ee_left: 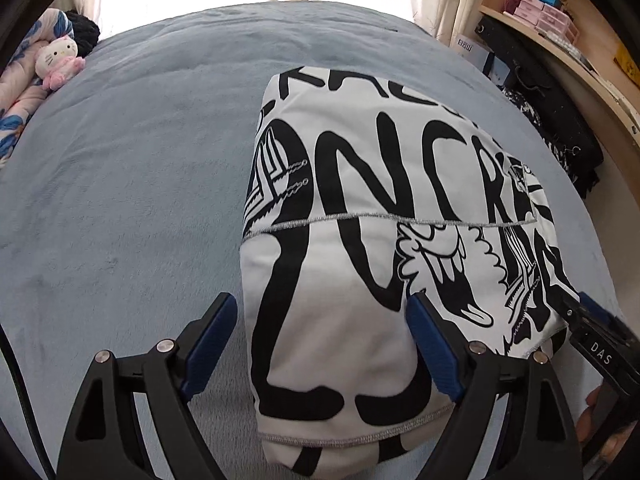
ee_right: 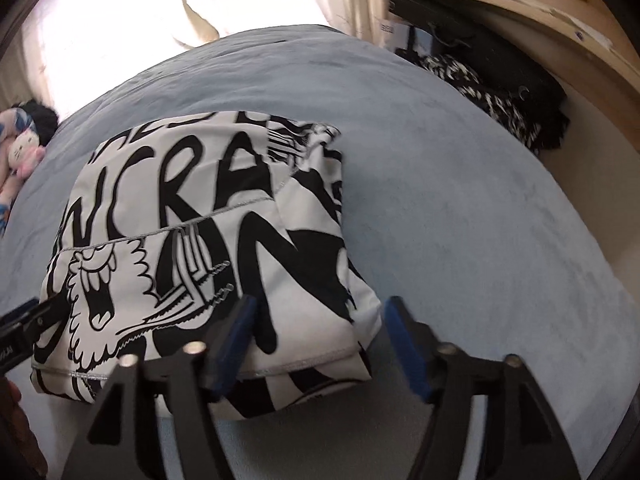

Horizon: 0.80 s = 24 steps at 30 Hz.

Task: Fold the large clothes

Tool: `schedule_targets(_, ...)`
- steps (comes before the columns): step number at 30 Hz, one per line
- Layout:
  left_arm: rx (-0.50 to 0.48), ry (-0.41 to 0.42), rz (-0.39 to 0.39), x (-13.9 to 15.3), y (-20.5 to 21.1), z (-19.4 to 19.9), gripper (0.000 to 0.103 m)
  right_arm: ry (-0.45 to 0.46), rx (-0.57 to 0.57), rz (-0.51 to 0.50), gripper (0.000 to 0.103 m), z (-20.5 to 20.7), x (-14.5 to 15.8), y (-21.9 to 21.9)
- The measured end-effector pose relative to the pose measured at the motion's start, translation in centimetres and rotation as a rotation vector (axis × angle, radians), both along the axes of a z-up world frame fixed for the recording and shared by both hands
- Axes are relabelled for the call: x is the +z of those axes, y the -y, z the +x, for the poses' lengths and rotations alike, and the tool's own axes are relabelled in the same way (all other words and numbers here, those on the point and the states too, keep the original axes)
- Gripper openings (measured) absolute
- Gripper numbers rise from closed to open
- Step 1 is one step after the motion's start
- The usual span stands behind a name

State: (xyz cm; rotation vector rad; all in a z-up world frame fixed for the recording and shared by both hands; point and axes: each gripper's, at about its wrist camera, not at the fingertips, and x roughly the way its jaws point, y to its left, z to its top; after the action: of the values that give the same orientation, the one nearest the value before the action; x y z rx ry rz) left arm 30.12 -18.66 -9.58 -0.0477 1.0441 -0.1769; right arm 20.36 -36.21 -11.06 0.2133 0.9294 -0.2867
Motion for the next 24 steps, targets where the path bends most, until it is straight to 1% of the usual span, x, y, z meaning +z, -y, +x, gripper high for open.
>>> schedule_targets(3, 0.000, -0.016, -0.013, 0.0, 0.1, 0.0, 0.086, -0.002, -0.020, 0.053, 0.079, 0.1, -0.2, 0.5)
schedule_targets(5, -0.001, -0.009, -0.007, 0.3, 0.1, -0.4, 0.086, -0.016, -0.021, 0.060, 0.080, 0.0, 0.0, 0.5)
schedule_targets(9, 0.003, 0.031, 0.040, 1.2, 0.5, -1.4, 0.086, -0.050, -0.026, 0.025, 0.080, -0.3, 1.2, -0.2)
schedule_targets(11, -0.003, 0.044, 0.075, 1.8, 0.6, -2.1, 0.086, -0.051, -0.033, -0.003, 0.080, -0.7, 2.0, -0.6)
schedule_targets(14, -0.010, 0.042, 0.097, 2.7, 0.6, -3.0, 0.086, -0.023, -0.034, -0.090, 0.080, -1.7, 3.7, -1.7)
schedule_targets(16, -0.020, 0.039, 0.102, 3.4, 0.4, -3.5, 0.086, 0.018, 0.000, -0.133, 0.080, -2.4, 5.3, -2.5)
schedule_targets(20, -0.055, 0.027, 0.099, 5.4, 0.0, -3.9, 0.086, 0.159, 0.034, -0.194, 0.080, -3.9, 9.4, -3.6)
schedule_targets(22, -0.060, 0.026, 0.094, 6.6, -0.3, -3.9, 0.086, 0.263, 0.060, -0.206, 0.080, -4.4, 11.7, -3.9)
schedule_targets(24, -0.061, 0.033, 0.083, 7.7, -0.5, -3.7, 0.086, 0.314, 0.094, -0.194, 0.080, -4.3, 13.6, -4.1)
